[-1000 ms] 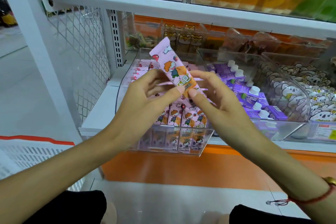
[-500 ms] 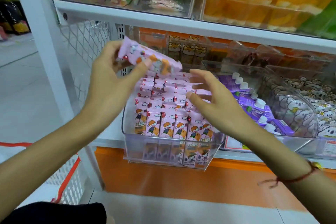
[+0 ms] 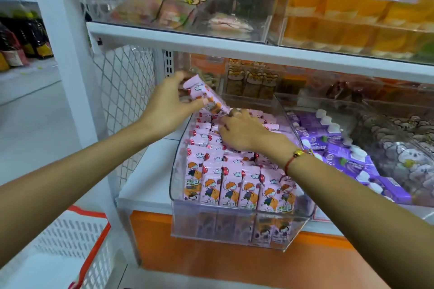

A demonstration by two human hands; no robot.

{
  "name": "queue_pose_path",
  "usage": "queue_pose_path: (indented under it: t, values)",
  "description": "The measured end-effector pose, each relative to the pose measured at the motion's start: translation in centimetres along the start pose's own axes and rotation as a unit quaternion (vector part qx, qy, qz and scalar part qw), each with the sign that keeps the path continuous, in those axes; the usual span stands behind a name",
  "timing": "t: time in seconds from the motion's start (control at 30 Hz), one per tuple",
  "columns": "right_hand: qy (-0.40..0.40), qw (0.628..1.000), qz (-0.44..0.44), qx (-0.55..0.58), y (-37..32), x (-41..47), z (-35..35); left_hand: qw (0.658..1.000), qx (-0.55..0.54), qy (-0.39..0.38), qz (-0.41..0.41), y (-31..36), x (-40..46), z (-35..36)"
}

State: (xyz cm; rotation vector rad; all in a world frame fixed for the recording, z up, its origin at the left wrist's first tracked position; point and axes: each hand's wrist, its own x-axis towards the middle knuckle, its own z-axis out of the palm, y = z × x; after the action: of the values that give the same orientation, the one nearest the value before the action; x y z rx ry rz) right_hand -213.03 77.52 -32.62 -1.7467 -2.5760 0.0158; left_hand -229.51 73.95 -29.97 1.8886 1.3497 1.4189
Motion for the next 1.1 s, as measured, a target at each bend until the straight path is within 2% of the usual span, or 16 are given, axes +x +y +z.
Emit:
queue_pose_path:
  t: [0.27, 0.4, 0.6, 0.7, 0.83, 0.9, 1.0, 1.1]
  values:
    - [-0.021, 0.996, -0.023, 0.083, 1.4, -1.6, -0.3, 0.98, 0.151, -0.125, 0.035, -0.5, 2.4, 0.2]
    - [-0.032, 0.994, -0.026, 0.102, 1.5, -1.8, -0.3, 0.947, 0.256, -0.192, 0.017, -0.7, 4.0, 0.9]
    - [-0.001, 0.992, -0.024, 0.122, 1.3, -2.6, -0.9, 0.905, 0.356, -0.231, 0.009, -0.4, 6.1, 3.2]
    - [0.028, 0.99, -0.031, 0.133, 1.1, -4.3, -1.4, 0.863, 0.43, -0.264, 0.01, -0.5, 6.5, 4.0]
    - [0.055, 0.987, -0.069, 0.133, 0.1, -8.0, -1.6, 0.82, 0.459, -0.341, 0.012, -0.7, 6.7, 4.3]
    - [0.064, 0.987, -0.086, 0.119, -0.5, -9.9, -1.3, 0.815, 0.468, -0.34, 0.033, -0.6, 6.3, 3.9]
    - [0.078, 0.987, -0.106, 0.095, -1.2, -11.6, -0.5, 0.826, 0.47, -0.291, 0.112, -0.5, 5.6, 3.2]
    - [0.061, 0.99, -0.108, 0.069, -1.4, -11.9, 0.5, 0.81, 0.483, -0.313, 0.115, -0.6, 4.6, 3.1]
